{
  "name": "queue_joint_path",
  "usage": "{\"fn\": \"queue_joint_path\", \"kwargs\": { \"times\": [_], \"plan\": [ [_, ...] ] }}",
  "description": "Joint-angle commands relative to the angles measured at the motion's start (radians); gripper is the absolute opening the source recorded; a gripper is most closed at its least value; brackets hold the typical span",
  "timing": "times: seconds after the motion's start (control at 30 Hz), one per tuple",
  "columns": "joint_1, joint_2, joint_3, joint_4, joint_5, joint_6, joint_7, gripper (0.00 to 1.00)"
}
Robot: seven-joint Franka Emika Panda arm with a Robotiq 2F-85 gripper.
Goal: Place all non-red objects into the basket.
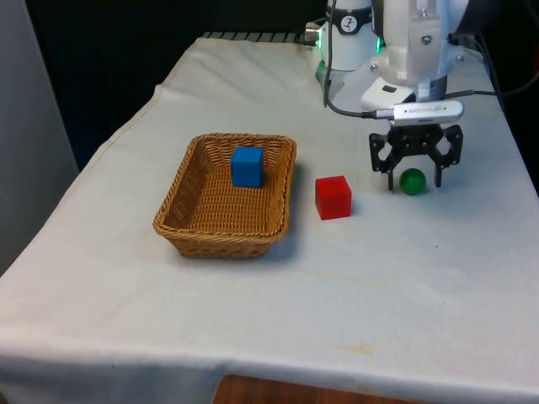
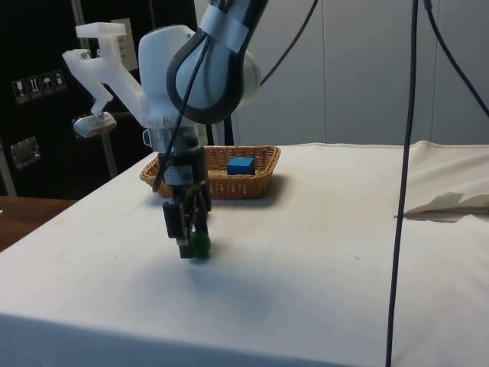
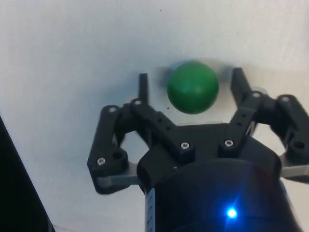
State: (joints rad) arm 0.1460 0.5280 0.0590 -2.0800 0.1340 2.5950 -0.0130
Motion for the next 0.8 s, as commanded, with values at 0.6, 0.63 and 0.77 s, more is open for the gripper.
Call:
{"fn": "queue_joint_path", "kwargs": {
  "times": [0.6, 0.63, 0.77],
  "plan": [
    [0.002, -0.048, 0.002, -0.019, 0.002, -0.021, 0.004, 0.0],
    [0.003, -0.057, 0.002, -0.023, 0.002, -0.025, 0.005, 0.0],
    [0.002, -0.103, 0.004, -0.045, 0.002, -0.043, 0.006, 0.0]
  ]
}}
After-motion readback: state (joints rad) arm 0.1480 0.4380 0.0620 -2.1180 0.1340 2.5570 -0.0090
